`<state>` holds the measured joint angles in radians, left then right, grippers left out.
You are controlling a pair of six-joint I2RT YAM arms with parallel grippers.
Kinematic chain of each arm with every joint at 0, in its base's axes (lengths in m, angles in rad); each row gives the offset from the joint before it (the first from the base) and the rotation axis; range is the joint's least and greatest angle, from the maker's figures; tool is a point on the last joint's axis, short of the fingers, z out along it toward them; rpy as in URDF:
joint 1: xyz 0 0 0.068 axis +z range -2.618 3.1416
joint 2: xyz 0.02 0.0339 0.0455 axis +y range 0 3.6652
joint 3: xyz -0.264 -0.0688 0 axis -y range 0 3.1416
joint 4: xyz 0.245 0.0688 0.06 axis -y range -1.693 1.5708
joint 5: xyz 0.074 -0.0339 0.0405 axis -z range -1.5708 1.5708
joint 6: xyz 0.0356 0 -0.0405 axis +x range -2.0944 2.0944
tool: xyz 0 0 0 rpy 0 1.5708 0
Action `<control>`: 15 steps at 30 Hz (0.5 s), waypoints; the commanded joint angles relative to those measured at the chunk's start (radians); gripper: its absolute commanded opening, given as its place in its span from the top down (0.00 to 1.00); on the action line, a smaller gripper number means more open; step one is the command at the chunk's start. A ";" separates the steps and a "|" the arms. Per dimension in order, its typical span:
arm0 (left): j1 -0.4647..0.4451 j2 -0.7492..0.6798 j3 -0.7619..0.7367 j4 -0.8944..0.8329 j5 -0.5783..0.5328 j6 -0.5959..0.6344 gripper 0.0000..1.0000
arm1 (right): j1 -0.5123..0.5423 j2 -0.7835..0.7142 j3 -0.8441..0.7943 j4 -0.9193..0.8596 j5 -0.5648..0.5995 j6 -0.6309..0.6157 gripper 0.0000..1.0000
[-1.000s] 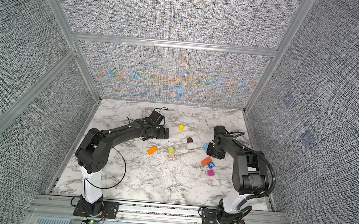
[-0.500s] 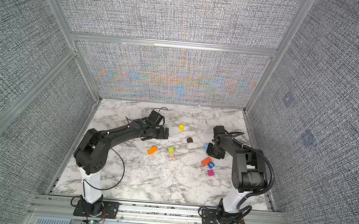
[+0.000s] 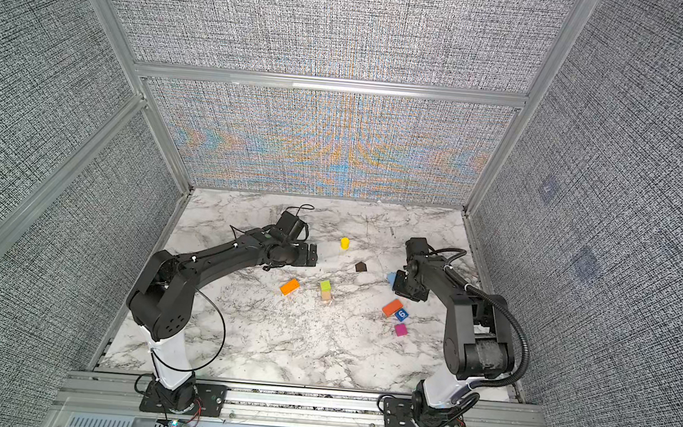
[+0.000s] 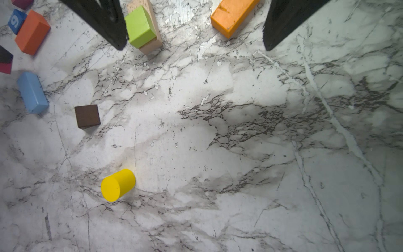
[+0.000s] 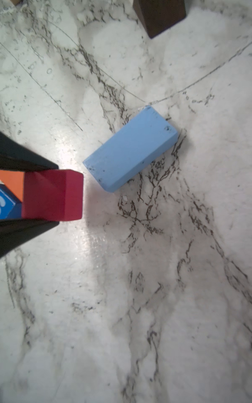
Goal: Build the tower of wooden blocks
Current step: 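Lower the right gripper around the pink cube and close on it, then carry the pink cube to the wooden block's side below the green cube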
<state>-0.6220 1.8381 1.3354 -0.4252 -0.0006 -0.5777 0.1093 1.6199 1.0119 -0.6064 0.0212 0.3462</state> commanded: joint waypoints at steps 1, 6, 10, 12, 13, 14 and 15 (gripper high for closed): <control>-0.001 -0.039 -0.031 -0.003 -0.007 -0.009 0.01 | 0.020 -0.031 0.002 -0.049 -0.003 0.002 0.72; -0.001 -0.091 -0.110 -0.009 -0.029 -0.029 0.01 | 0.087 -0.070 0.021 -0.094 -0.001 0.006 0.72; -0.001 -0.142 -0.177 -0.001 -0.030 -0.051 0.01 | 0.158 -0.082 0.046 -0.131 0.013 0.020 0.72; -0.001 -0.168 -0.208 -0.006 -0.033 -0.060 0.01 | 0.195 -0.087 0.062 -0.144 0.025 0.031 0.72; -0.001 -0.180 -0.223 -0.007 -0.035 -0.063 0.01 | 0.213 -0.089 0.067 -0.148 0.025 0.035 0.72; -0.001 -0.190 -0.239 -0.007 -0.041 -0.066 0.01 | 0.231 -0.088 0.074 -0.151 0.025 0.041 0.72; -0.001 -0.198 -0.252 -0.015 -0.054 -0.070 0.01 | 0.249 -0.085 0.078 -0.151 0.022 0.049 0.72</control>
<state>-0.6220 1.6600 1.1065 -0.4324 -0.0250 -0.6296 0.3256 1.5352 1.0752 -0.7170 0.0303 0.3687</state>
